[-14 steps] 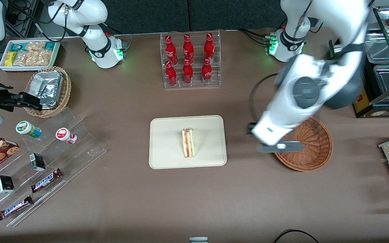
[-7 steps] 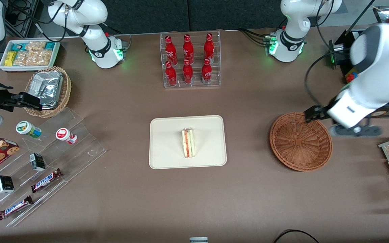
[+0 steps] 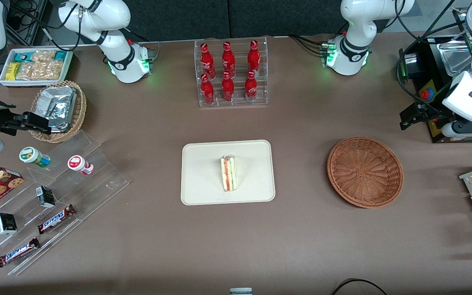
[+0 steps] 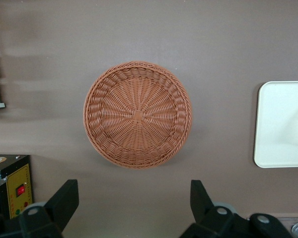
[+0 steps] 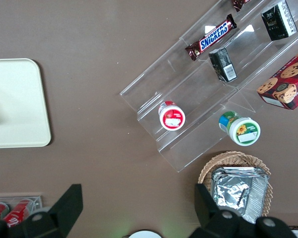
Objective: Place sandwich from basket to tray
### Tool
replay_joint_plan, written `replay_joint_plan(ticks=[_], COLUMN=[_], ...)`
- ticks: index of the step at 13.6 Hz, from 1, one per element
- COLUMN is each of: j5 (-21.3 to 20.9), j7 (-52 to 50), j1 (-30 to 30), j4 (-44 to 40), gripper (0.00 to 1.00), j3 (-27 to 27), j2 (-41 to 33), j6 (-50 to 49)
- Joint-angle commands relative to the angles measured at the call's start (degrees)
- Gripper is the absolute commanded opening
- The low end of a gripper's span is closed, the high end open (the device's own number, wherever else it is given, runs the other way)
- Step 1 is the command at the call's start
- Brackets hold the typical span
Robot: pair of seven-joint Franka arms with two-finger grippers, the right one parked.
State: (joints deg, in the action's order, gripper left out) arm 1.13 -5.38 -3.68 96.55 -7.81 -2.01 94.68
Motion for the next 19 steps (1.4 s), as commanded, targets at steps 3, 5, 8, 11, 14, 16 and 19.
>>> replay_joint_plan(ticks=[3, 5, 8, 11, 14, 16, 19], j5=[-0.3, -0.3, -0.3, -0.3, -0.4, -0.9, -1.8], j7=[0.6, 0.5, 0.6, 1.7, 1.8, 1.8, 1.6], j1=[0.4, 1.9, 4.3, 3.9, 3.8, 3.8, 3.9], j4=[-0.5, -0.7, -2.6, -5.5, -5.8, -6.1, -6.8], gripper=[0.99, 0.99, 0.99, 0.99, 0.99, 0.99, 0.99], j3=[0.2, 1.7, 4.9, 5.0, 5.0, 4.9, 4.9], j2=[-0.8, -0.9, -0.9, -0.9, -1.7, -1.7, -1.2], j6=[-1.8, -1.8, -4.3, -7.6, -9.5, -10.0, -10.1])
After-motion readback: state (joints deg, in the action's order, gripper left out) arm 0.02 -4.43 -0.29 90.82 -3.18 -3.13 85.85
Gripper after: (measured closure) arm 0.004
